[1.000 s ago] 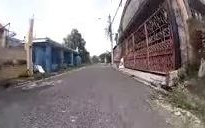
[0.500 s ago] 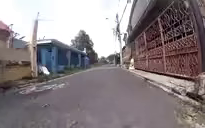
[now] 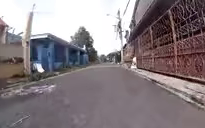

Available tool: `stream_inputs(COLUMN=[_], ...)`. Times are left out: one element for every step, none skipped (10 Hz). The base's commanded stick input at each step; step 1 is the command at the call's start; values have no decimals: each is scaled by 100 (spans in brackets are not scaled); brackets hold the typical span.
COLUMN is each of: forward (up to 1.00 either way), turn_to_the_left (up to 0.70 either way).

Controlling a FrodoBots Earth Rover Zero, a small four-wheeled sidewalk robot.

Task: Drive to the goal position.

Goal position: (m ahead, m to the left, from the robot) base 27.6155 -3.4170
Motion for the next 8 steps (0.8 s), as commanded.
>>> stream_inputs(forward=[100,100,100,100,100,100,100,100], turn_to_the_left=[0,0,0,0,-9,-25,-9,0])
